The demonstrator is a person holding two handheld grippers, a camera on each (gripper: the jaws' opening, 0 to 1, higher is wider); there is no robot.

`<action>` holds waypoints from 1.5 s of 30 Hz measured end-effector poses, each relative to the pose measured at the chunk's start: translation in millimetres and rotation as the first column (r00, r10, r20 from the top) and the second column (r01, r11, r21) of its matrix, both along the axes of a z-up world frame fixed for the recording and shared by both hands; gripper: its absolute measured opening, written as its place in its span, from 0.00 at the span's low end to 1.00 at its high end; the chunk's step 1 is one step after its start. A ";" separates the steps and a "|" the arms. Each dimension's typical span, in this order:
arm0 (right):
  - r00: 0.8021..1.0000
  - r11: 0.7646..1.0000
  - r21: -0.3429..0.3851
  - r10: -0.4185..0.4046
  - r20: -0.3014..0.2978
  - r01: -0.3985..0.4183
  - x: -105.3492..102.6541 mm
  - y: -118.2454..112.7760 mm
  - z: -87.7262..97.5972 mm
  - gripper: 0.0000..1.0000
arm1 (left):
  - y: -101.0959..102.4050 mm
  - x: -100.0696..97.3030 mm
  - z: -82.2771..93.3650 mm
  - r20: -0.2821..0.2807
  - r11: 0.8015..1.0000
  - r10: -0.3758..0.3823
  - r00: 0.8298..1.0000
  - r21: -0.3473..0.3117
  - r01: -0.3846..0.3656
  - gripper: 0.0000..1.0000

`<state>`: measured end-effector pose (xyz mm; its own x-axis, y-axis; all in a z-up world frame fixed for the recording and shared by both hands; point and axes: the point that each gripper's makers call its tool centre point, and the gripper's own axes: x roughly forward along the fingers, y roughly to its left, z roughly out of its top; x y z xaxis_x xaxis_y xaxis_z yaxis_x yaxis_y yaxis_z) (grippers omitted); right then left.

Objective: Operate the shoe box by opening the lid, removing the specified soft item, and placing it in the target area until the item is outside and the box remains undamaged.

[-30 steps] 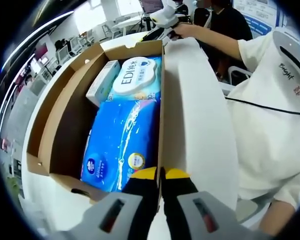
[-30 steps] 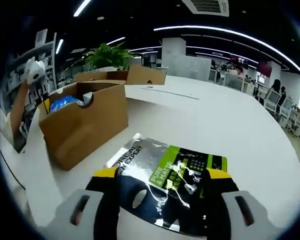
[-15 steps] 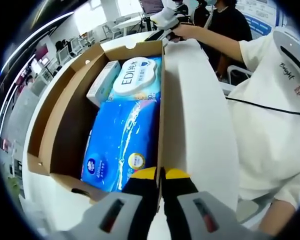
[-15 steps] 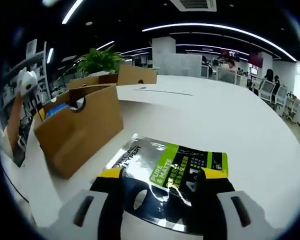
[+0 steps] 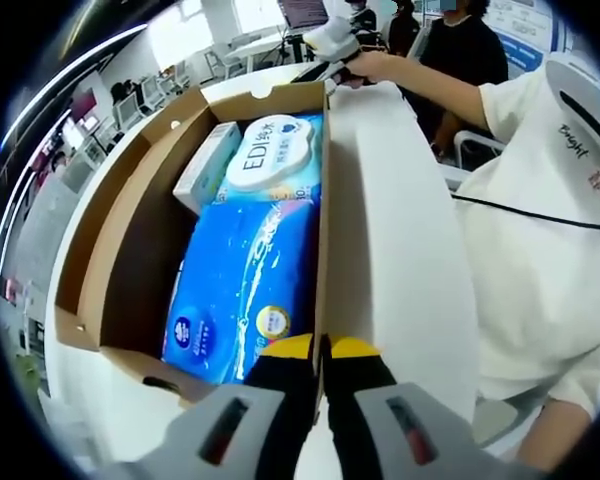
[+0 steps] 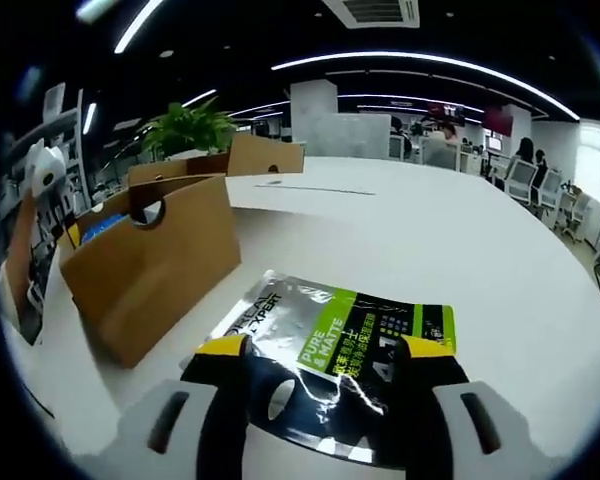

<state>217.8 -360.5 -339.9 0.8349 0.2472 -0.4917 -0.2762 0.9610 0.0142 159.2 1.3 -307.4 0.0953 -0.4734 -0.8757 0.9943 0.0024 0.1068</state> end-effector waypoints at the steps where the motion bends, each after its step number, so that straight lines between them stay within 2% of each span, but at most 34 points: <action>1: 1.000 1.000 0.000 -0.001 0.000 0.001 -0.5 0.7 0.0 0.59 | 0.1 -0.4 -0.1 -0.002 1.000 0.004 1.000 0.001 -0.004 0.02; 9: 1.000 1.000 0.002 0.016 -0.002 -0.016 0.1 1.8 0.2 0.59 | 0.3 -1.4 0.0 -0.003 1.000 0.007 1.000 -0.001 -0.007 0.02; 11: 1.000 1.000 -0.002 0.017 -0.002 -0.017 0.7 1.7 0.4 0.65 | 0.3 -1.8 -0.1 -0.006 1.000 0.007 1.000 -0.001 -0.007 0.02; 12: 1.000 1.000 -0.001 0.010 0.019 -0.010 3.6 0.5 3.7 0.69 | 0.3 -2.4 -0.1 -0.008 1.000 0.007 1.000 -0.001 -0.007 0.02; 13: 0.995 1.000 0.016 -0.016 0.094 0.015 9.4 -2.2 16.3 0.71 | 0.3 -2.4 -0.1 -0.009 1.000 0.007 1.000 -0.001 -0.007 0.02; 15: 0.986 0.997 0.072 -0.012 0.166 -0.001 8.0 2.0 37.0 0.70 | 0.3 -2.2 -0.2 -0.009 1.000 0.007 1.000 0.000 -0.007 0.02; 18: 0.978 0.995 0.100 -0.030 0.207 0.009 4.5 -3.1 54.3 0.66 | 0.4 -1.5 -0.1 -0.009 1.000 0.006 1.000 -0.001 -0.006 0.02; 22: 0.977 0.992 0.120 -0.064 0.204 0.040 -0.9 -12.9 64.0 0.57 | 0.2 -0.9 0.1 -0.009 1.000 0.007 1.000 -0.002 -0.007 0.02; 26: 0.973 0.990 0.134 -0.060 0.225 0.030 -5.9 -12.6 72.9 0.54 | -0.3 -0.9 -0.4 -0.010 1.000 0.006 1.000 -0.001 -0.006 0.02; 28: 0.970 0.996 0.091 -0.030 0.241 0.008 -10.4 -9.6 79.9 0.49 | -0.8 -0.9 -1.8 -0.009 1.000 0.001 1.000 0.003 -0.001 0.02; 36: 0.958 0.999 0.039 0.008 0.286 -0.020 -17.4 3.6 105.6 0.50 | -0.7 -1.3 -1.5 -0.018 1.000 0.015 1.000 0.008 -0.015 0.03; 39: 0.958 0.999 -0.004 0.047 0.282 -0.048 -22.4 8.2 102.9 0.52 | -0.2 -1.0 -2.2 -0.009 1.000 0.019 1.000 0.021 -0.019 0.03; 42: 0.967 0.999 0.007 0.033 0.252 -0.036 -27.1 7.7 90.1 0.53 | 0.4 -1.7 -2.7 0.003 1.000 0.009 1.000 0.029 -0.009 0.03; 45: 0.962 0.999 0.028 0.022 0.273 -0.031 -30.0 8.2 93.6 0.55 | 0.5 -1.6 -2.6 -0.031 0.999 0.019 0.999 0.033 -0.018 0.03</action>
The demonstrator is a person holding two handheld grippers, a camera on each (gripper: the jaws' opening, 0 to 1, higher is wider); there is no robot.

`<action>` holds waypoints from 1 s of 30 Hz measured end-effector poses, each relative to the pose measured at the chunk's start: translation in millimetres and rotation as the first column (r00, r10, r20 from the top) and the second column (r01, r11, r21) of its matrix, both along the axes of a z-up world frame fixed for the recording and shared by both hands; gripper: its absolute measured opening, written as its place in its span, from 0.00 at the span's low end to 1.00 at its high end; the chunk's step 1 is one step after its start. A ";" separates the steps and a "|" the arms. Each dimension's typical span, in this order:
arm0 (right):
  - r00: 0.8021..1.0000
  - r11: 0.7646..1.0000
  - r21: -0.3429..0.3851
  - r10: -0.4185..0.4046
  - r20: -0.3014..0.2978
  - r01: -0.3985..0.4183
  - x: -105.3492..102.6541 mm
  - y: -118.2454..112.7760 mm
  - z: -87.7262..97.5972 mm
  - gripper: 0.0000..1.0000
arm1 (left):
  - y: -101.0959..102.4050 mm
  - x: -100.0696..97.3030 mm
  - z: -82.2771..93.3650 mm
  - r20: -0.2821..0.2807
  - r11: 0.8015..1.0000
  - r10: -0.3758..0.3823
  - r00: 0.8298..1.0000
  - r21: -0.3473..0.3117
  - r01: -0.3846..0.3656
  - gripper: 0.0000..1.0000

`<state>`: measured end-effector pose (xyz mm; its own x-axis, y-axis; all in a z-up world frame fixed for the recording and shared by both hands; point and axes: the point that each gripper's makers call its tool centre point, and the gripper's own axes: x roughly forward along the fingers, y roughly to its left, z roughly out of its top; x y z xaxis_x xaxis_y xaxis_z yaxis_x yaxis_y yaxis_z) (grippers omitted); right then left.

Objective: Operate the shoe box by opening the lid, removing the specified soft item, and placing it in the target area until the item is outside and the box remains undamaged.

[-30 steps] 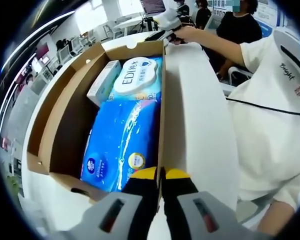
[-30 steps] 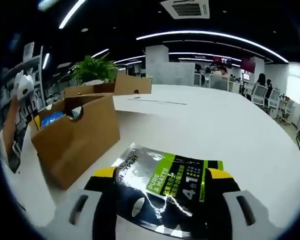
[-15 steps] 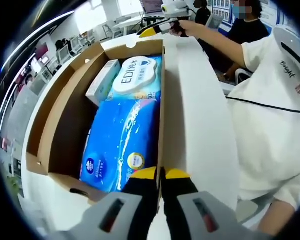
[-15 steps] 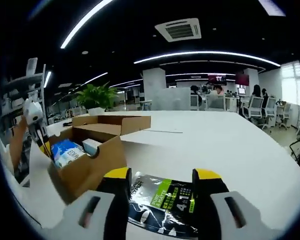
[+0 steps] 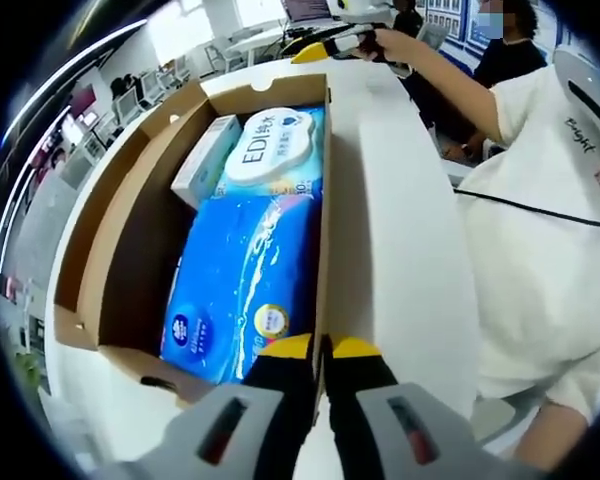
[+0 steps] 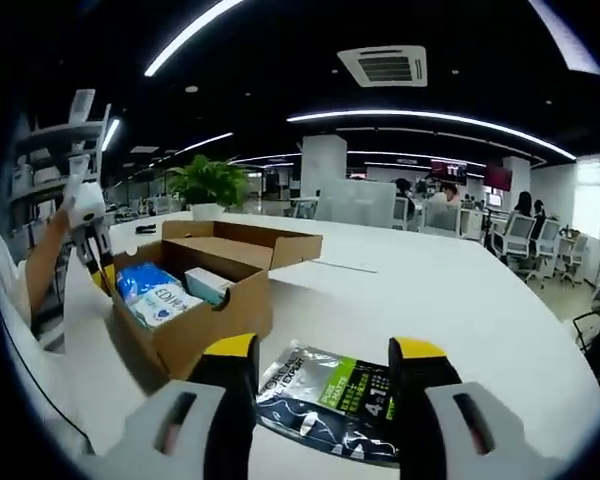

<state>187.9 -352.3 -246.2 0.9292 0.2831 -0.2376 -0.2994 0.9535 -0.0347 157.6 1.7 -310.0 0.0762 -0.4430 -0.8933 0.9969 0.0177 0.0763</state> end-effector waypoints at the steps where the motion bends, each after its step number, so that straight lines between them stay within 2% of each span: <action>1: 1.000 0.999 0.035 -0.006 0.019 0.005 -0.9 1.2 5.4 0.56 | 0.4 0.6 -0.2 -0.011 1.000 0.003 1.000 0.004 -0.003 0.03; 4: 0.998 0.998 0.070 -0.007 0.061 0.002 -2.7 3.9 16.7 0.62 | 0.4 -0.6 -0.9 -0.009 1.000 0.003 1.000 0.010 -0.003 0.03; 7: 0.997 1.000 0.019 0.000 0.077 -0.001 -6.0 8.0 21.2 0.62 | 1.1 -0.4 -0.9 0.005 1.000 -0.006 1.000 0.012 0.006 0.03; 11: 0.995 1.000 0.020 -0.014 0.099 0.012 -9.3 9.2 28.0 0.62 | 0.9 0.1 -1.1 0.010 1.000 0.000 1.000 0.016 0.000 0.03; 12: 0.995 0.998 0.051 -0.028 0.099 0.023 -9.6 9.5 30.0 0.62 | 1.0 0.4 -1.3 0.011 1.000 0.004 1.000 0.020 -0.004 0.03; 14: 0.995 0.998 0.054 -0.024 0.094 0.019 -6.3 10.7 31.0 0.58 | 1.4 0.9 -1.4 0.013 1.000 0.022 1.000 0.021 -0.022 0.04; 15: 0.996 0.999 0.047 -0.022 0.089 0.018 -5.2 11.2 30.3 0.58 | 1.7 0.1 -1.6 0.025 1.000 0.011 1.000 0.021 -0.011 0.04; 16: 0.997 1.000 -0.003 -0.012 0.077 0.012 -3.3 10.0 27.0 0.58 | 1.2 0.4 -1.1 0.050 0.999 -0.040 0.998 0.021 0.039 0.04; 19: 0.998 1.000 0.002 -0.011 0.054 0.011 -4.1 9.8 24.7 0.58 | 1.3 0.6 -0.5 0.028 1.000 -0.019 0.999 0.012 0.019 0.03; 21: 0.998 0.999 0.040 -0.002 0.064 0.000 -8.5 12.3 28.0 0.56 | 0.8 0.0 -0.7 0.021 1.000 -0.011 1.000 0.010 0.011 0.03; 23: 0.998 0.999 0.045 -0.004 0.064 0.001 -9.7 12.1 26.3 0.53 | 0.8 0.1 -0.9 0.030 1.000 -0.024 0.999 0.012 0.024 0.03; 28: 0.999 1.000 0.020 0.011 0.049 -0.012 -10.7 14.7 19.6 0.47 | 0.6 -0.2 -0.8 0.036 0.999 -0.047 0.998 0.013 0.046 0.03; 30: 0.998 1.000 0.008 0.015 0.055 -0.015 -13.0 18.9 19.3 0.47 | 0.6 0.7 -0.5 0.017 0.999 -0.036 0.999 0.013 0.036 0.02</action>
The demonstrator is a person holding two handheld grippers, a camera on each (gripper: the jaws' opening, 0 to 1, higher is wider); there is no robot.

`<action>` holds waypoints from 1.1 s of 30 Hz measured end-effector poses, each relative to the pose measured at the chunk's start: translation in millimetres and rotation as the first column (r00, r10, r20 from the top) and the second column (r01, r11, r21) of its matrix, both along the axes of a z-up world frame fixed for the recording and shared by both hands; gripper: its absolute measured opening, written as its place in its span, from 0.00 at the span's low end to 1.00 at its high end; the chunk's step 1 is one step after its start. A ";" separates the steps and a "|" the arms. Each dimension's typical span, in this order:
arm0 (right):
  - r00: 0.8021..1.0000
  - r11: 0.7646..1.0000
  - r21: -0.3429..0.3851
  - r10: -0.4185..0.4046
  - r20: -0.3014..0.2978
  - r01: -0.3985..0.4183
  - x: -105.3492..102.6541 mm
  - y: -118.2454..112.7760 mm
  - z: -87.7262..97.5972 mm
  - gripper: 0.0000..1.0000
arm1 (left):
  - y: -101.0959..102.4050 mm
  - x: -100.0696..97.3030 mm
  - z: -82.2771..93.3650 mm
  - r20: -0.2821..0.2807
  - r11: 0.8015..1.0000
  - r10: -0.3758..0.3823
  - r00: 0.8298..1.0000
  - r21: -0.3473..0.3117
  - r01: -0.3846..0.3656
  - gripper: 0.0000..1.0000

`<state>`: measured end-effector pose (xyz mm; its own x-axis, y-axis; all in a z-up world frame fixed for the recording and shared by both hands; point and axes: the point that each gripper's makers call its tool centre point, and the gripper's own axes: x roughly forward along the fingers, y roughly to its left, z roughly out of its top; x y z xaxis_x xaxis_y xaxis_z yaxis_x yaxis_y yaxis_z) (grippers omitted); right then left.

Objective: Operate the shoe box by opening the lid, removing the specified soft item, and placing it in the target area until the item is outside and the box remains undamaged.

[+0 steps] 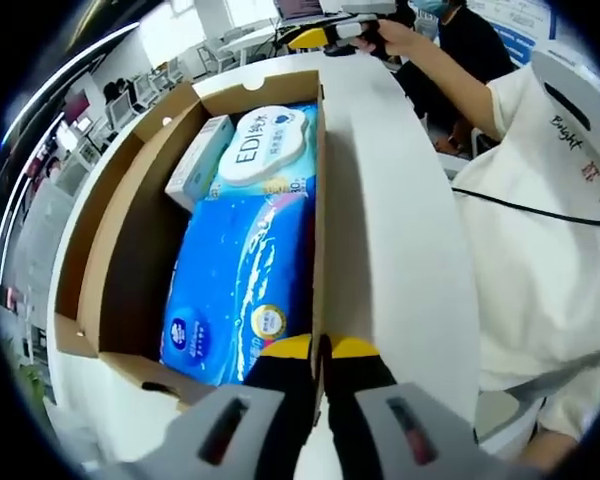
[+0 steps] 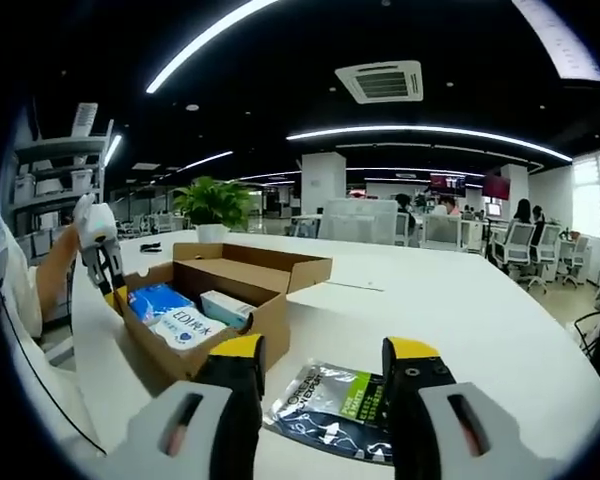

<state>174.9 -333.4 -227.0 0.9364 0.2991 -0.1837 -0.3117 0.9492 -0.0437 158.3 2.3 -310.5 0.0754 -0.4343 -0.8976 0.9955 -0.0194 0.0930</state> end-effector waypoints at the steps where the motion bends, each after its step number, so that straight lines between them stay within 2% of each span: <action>1: 1.000 1.000 -0.002 0.008 0.011 -0.008 -0.6 3.2 1.7 0.47 | -0.1 0.1 0.0 -0.004 1.000 0.002 1.000 0.002 -0.002 0.02; 8: 0.998 0.998 0.022 0.058 0.029 -0.058 11.0 15.2 14.0 0.47 | 0.0 -1.8 -0.6 -0.009 1.000 -0.019 1.000 0.010 0.019 0.01; 9: 0.997 0.996 0.041 0.072 0.040 -0.074 12.6 17.3 18.2 0.50 | -0.3 -2.9 -1.0 -0.004 1.000 -0.022 1.000 0.010 0.022 0.02; 10: 0.990 0.990 0.068 0.119 0.080 -0.125 16.3 23.7 28.7 0.52 | -0.5 -3.1 -1.1 -0.001 1.000 -0.024 1.000 0.011 0.024 0.02; 12: 0.986 0.983 0.085 0.162 0.043 -0.165 24.6 22.6 34.7 0.52 | -1.0 -3.7 -1.8 -0.006 1.000 -0.019 1.000 0.020 0.019 0.02; 15: 0.984 0.985 0.024 0.172 0.042 -0.173 38.2 15.8 50.3 0.50 | -0.7 -3.3 -1.9 -0.016 1.000 -0.019 1.000 0.021 0.019 0.01; 17: 0.986 0.987 0.019 0.156 0.050 -0.157 45.5 12.3 62.8 0.47 | -0.5 -3.9 -2.4 -0.010 0.999 -0.031 0.999 0.027 0.031 0.01; 20: 0.976 0.982 0.018 0.183 0.119 -0.186 50.2 20.7 83.9 0.38 | -0.8 -5.2 -3.7 0.008 0.998 -0.036 0.999 0.048 0.036 0.01; 24: 0.969 0.979 0.021 0.198 0.148 -0.203 53.3 30.3 90.2 0.30 | 0.2 -3.8 -4.0 0.002 0.999 -0.024 1.000 0.044 0.024 0.01; 28: 0.947 0.957 -0.059 0.289 0.137 -0.284 51.1 49.6 87.9 0.27 | 1.1 -2.6 -4.1 0.002 0.999 0.005 1.000 0.040 -0.005 0.02; 30: 0.940 0.950 -0.067 0.312 0.138 -0.306 52.7 55.9 91.4 0.27 | 1.5 -2.5 -4.1 0.002 0.999 0.005 1.000 0.044 -0.005 0.02; 33: 0.918 0.924 -0.089 0.380 0.117 -0.371 51.6 67.4 96.9 0.27 | 1.9 -2.3 -3.6 0.002 0.999 0.004 1.000 0.041 -0.004 0.02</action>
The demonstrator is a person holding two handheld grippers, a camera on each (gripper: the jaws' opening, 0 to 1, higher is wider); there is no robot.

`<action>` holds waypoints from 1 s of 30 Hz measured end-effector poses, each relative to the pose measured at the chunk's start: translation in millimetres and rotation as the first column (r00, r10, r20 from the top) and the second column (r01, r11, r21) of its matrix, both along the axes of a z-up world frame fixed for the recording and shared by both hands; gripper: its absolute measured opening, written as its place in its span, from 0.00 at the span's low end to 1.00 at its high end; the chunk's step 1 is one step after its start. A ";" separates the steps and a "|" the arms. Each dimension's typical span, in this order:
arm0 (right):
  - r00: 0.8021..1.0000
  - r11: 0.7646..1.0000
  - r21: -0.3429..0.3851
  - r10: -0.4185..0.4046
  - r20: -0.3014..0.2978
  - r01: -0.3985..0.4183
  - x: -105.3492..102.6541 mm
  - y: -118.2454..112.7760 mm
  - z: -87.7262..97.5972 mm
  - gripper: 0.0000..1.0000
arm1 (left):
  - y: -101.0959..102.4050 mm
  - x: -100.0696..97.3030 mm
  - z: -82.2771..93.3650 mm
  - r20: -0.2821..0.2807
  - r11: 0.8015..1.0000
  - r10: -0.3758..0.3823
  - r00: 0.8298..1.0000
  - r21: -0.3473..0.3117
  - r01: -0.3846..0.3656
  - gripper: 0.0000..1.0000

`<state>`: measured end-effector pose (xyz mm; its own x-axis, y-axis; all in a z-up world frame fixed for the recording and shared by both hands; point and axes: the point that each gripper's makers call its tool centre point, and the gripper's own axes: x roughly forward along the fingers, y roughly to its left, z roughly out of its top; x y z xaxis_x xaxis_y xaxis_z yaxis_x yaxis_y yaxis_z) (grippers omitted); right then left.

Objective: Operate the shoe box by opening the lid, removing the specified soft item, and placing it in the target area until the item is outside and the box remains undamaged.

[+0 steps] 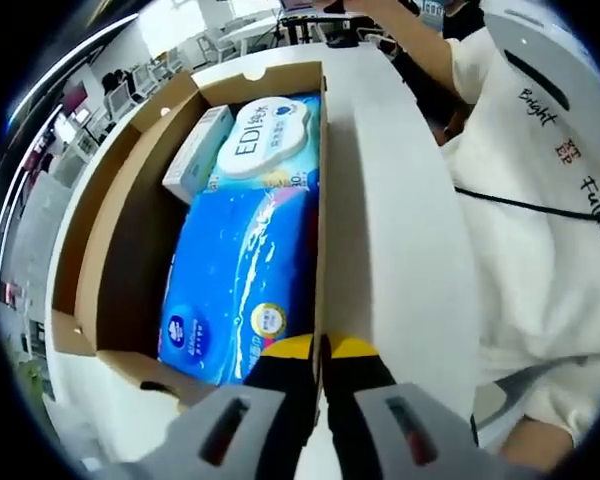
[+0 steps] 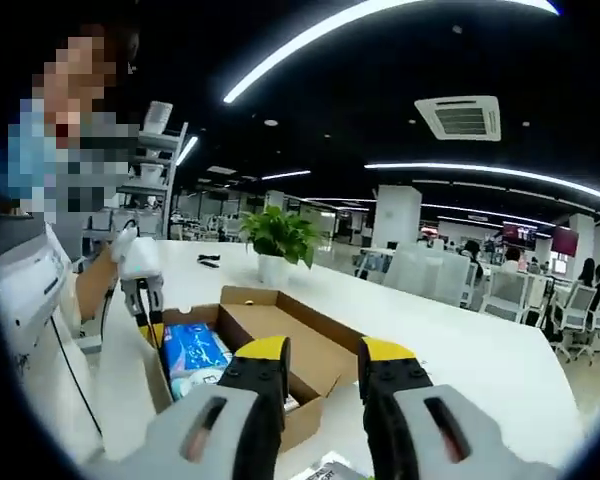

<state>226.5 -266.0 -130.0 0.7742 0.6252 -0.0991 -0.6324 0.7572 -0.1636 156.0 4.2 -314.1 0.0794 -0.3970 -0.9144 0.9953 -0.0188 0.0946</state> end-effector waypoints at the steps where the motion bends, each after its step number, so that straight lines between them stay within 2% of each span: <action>1: 1.000 1.000 -0.004 0.005 -0.019 -0.005 0.4 1.9 2.9 0.27 | 0.1 0.2 0.2 -0.001 1.000 0.001 1.000 -0.002 -0.001 0.02; 4: 0.999 0.999 -0.030 0.022 -0.023 -0.023 1.1 5.4 9.7 0.26 | 0.3 0.7 0.7 -0.004 1.000 0.011 1.000 -0.004 -0.011 0.02; 6: 0.998 0.996 -0.078 0.043 -0.052 -0.047 -1.3 8.5 6.2 0.26 | 0.4 1.2 0.9 0.001 1.000 0.021 1.000 -0.005 -0.021 0.02; 8: 0.997 0.996 -0.083 0.039 -0.073 -0.045 -2.2 10.4 4.8 0.26 | 0.8 0.5 0.9 0.011 1.000 0.016 1.000 -0.006 -0.016 0.02; 9: 0.995 0.989 -0.133 0.060 -0.077 -0.070 -6.9 14.9 0.2 0.26 | 0.9 0.8 1.2 0.017 1.000 0.012 1.000 -0.008 -0.012 0.02; 11: 0.996 0.985 -0.158 0.050 -0.075 -0.062 -8.3 17.0 -1.6 0.26 | 0.1 0.6 1.4 0.018 1.000 0.005 1.000 -0.008 -0.005 0.02; 13: 0.994 0.974 -0.204 0.079 -0.080 -0.094 -12.3 21.9 -4.9 0.26 | -0.2 1.1 2.0 0.000 1.000 0.012 1.000 -0.012 -0.012 0.02; 17: 0.988 0.969 -0.216 0.096 -0.122 -0.121 -13.4 29.3 -7.4 0.26 | -0.6 1.8 1.9 -0.021 1.000 0.029 0.999 -0.005 -0.029 0.02; 19: 0.982 0.959 -0.239 0.122 -0.143 -0.154 -17.4 35.4 -11.4 0.28 | -0.7 1.7 1.8 -0.030 0.999 0.037 0.999 -0.004 -0.037 0.02; 23: 0.953 0.932 -0.235 0.234 -0.193 -0.276 -32.4 50.7 -14.8 0.36 | -0.5 1.2 1.8 -0.015 1.000 0.026 1.000 -0.011 -0.026 0.02; 24: 0.956 0.935 -0.239 0.219 -0.196 -0.263 -29.7 49.7 -13.4 0.35 | -0.9 1.3 1.8 -0.012 1.000 0.026 1.000 -0.014 -0.027 0.02; 28: 0.940 0.921 -0.241 0.252 -0.229 -0.305 -29.8 57.3 -6.7 0.31 | -1.0 1.6 1.5 -0.004 1.000 0.023 1.000 -0.009 -0.023 0.02; 30: 0.937 0.907 -0.279 0.252 -0.243 -0.316 -28.5 62.4 -7.5 0.32 | -1.2 1.6 1.5 -0.003 1.000 0.012 1.000 -0.008 -0.012 0.02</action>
